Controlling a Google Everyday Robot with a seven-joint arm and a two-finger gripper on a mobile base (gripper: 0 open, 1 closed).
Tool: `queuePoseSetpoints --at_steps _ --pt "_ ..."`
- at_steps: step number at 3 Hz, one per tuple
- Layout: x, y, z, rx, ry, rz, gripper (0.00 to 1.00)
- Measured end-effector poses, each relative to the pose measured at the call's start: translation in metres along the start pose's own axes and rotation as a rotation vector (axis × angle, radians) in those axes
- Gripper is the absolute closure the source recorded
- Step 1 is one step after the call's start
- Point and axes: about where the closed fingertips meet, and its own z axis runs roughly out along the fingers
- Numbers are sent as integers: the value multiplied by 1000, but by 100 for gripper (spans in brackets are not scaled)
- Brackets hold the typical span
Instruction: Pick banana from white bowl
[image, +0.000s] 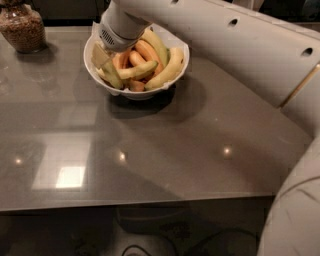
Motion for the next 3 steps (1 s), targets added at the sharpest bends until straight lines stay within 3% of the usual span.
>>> queuePoseSetpoints --at_steps 2,3 --pt "7 0 22 -25 27 28 50" --pt "11 1 28 -33 35 37 59"
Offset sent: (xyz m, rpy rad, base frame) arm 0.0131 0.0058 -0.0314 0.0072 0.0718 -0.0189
